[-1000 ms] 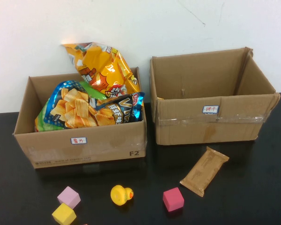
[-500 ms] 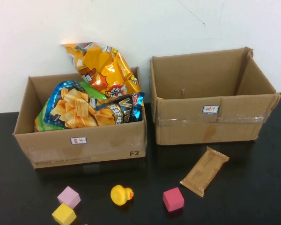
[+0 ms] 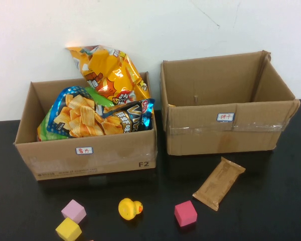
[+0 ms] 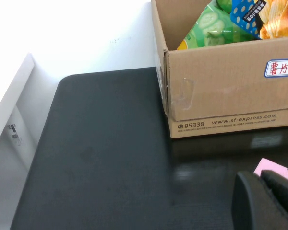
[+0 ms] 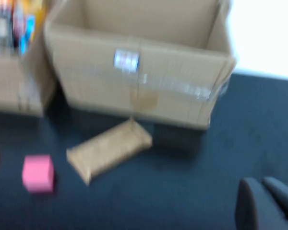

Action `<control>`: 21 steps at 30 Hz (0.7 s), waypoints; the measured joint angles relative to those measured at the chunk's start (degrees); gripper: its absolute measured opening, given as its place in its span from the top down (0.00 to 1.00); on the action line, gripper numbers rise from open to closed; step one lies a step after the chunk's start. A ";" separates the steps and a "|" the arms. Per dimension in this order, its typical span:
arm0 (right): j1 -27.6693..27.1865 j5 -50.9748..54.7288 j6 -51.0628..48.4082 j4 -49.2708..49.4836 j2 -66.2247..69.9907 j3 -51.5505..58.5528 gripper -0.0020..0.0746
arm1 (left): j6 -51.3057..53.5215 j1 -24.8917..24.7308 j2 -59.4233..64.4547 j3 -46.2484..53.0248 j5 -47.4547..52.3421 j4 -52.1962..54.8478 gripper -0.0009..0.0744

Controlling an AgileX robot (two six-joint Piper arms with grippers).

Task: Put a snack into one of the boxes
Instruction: Pick up the biscuit

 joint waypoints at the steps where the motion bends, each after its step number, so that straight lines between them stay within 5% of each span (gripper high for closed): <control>1: 0.00 2.97 -2.62 -0.05 4.62 -3.82 0.98 | 0.00 0.00 0.00 0.00 0.00 0.00 0.99; 11: 3.45 32.83 -7.17 -3.16 46.26 -37.68 0.98 | 0.00 0.00 0.00 0.00 0.00 0.00 0.99; 21: 19.00 35.33 -7.08 -7.97 70.65 -47.45 0.98 | 0.00 0.00 0.00 0.00 0.00 0.00 0.99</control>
